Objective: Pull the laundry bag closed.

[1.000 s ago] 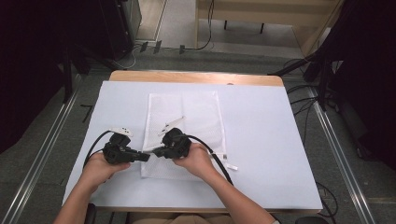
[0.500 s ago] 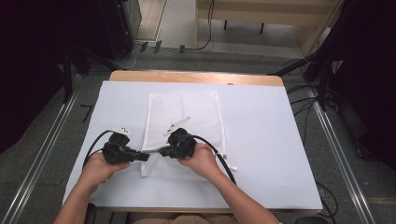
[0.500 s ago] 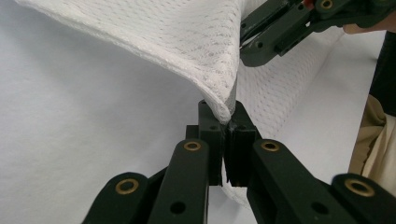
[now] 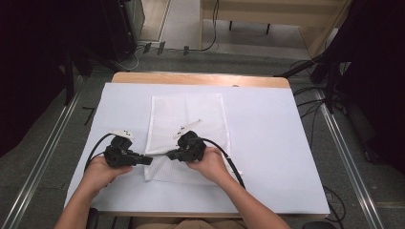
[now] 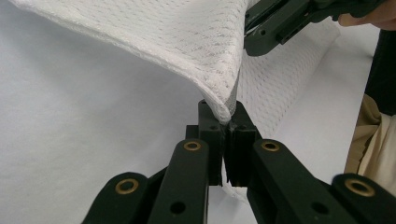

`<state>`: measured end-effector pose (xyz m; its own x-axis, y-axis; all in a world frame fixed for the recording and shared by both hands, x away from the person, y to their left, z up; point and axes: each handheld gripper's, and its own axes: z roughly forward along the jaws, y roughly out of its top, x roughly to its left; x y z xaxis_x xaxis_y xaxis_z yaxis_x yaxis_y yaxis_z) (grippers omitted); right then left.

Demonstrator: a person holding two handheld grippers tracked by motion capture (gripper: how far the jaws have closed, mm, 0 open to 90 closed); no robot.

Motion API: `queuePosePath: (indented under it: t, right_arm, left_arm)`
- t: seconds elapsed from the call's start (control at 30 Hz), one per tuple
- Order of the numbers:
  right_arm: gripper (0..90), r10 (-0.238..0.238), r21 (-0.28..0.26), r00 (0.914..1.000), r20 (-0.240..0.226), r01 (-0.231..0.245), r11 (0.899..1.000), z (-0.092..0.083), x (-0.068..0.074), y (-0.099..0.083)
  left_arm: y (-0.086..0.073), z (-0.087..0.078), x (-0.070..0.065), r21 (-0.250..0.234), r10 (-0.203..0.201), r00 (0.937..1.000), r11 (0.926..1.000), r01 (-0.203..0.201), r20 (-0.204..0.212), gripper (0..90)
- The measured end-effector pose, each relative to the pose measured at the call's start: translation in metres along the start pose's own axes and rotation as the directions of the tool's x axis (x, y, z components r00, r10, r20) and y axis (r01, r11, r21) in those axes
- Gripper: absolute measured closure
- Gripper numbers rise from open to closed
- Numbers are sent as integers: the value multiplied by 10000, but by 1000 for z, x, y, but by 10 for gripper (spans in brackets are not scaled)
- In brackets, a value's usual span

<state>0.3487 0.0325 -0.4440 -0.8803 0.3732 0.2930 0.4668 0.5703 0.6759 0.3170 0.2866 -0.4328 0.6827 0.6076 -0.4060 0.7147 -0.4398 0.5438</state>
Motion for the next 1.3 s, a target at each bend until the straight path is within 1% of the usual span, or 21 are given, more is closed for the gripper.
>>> queuePosePath:
  t: [0.17,0.27,0.37,0.43,0.47,0.5,0.53,0.57,0.6,0.7,0.8,0.87,0.9,0.97,1.03,1.1,1.2,1.27,1.3]
  right_arm:
    - [880,-82,25,10000,-3,82,10000,-1,0,0]
    - [880,-127,58,9999,106,127,9999,-1,-1,-1]
    - [880,-7,99,9999,126,6,10000,-3,-3,-4]
    - [880,74,30,9999,101,-74,10000,-4,-4,-6]
    - [880,54,29,9999,152,-54,10000,-5,-4,-6]
    - [879,32,39,9999,110,-32,10000,-6,-5,-7]
    - [880,14,99,9997,249,-16,9999,-7,-5,-7]
    - [880,-161,136,9993,347,156,9998,-8,-5,-8]
    - [880,-156,148,9991,391,150,9998,-9,-6,-9]
    - [880,-76,101,9994,335,73,9999,-11,-9,-12]
    - [880,-131,172,9996,258,127,9998,-13,-8,-13]
    - [880,-240,329,9988,416,226,9992,-16,-8,-14]
    - [880,-178,325,9990,416,164,9993,-18,-9,-16]
    - [880,-41,303,9991,431,28,9995,-23,-11,-20]
    - [880,18,209,9989,469,-27,9998,-27,-13,-25]
    - [880,235,4,9988,432,-236,9997,-30,-16,-30]
    - [880,273,144,9983,511,-281,9995,-29,-18,-34]
    - [880,267,139,9982,541,-275,9995,-30,-21,-36]
    - [879,345,142,9977,579,-353,9993,-31,-21,-36]
  left_arm:
    - [0,0,-1,-22,57,10000,10000,-57,-42,880]
    - [0,0,-1,-28,45,10000,10000,-45,-72,880]
    - [-1,-1,-1,-10,32,10000,10000,-32,-53,880]
    - [0,0,-1,-21,27,9999,10000,-27,-99,880]
    - [0,-1,0,9,11,10000,10000,-11,-95,880]
    - [-1,-1,0,3,18,9999,10000,-18,-115,880]
    - [-1,-1,0,-32,-13,9999,10000,13,-122,879]
    - [-1,-1,0,-22,-11,9999,10000,11,-122,879]
    - [-1,-1,0,-19,-21,9999,10000,20,-141,879]
    - [-1,-1,0,44,9,9999,10000,-8,-158,879]
    - [-1,-1,0,25,40,9999,10000,-39,-157,878]
    - [-2,-2,0,16,18,9999,10000,-17,-144,879]
    - [-2,-2,0,5,-50,9999,10000,50,-110,878]
    - [-2,-2,0,-12,-29,10000,10000,29,-56,878]
    - [-2,-2,0,5,-34,9999,10000,34,-113,878]
    - [-3,-3,0,26,23,9999,10000,-23,-114,878]
    - [-3,-2,-1,152,63,9999,9999,-61,-142,878]
    - [-3,-2,-1,94,53,9999,9999,-52,-141,878]
    - [-3,-2,-1,56,45,9999,10000,-45,-108,878]
